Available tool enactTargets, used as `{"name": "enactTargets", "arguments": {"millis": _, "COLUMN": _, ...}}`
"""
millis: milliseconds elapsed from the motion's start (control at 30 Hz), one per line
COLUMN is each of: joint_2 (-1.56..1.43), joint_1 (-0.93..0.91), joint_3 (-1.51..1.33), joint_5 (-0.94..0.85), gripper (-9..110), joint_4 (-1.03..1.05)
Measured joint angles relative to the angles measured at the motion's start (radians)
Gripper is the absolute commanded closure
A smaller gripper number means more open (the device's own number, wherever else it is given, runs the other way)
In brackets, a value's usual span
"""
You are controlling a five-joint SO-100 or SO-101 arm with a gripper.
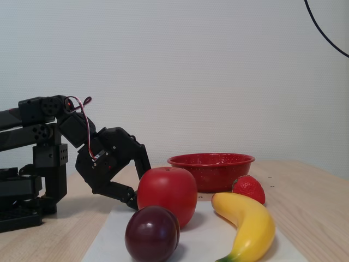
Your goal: Grasp the banana and put it in the red bowl.
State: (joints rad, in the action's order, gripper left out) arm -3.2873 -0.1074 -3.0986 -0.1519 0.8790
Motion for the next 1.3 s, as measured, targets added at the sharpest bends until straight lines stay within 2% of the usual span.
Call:
{"name": "enactTargets", "arguments": {"millis": 1033, "joint_2": 0.000, "joint_1": -0.002, "joint_3": 0.000, "joint_5": 0.009, "gripper": 101, "joint_4": 0.003}}
{"name": "enactTargets", "arguments": {"millis": 1300, "joint_2": 0.017, "joint_1": -0.002, "joint_3": 0.012, "joint_5": 0.009, "gripper": 101, "joint_4": 0.078}}
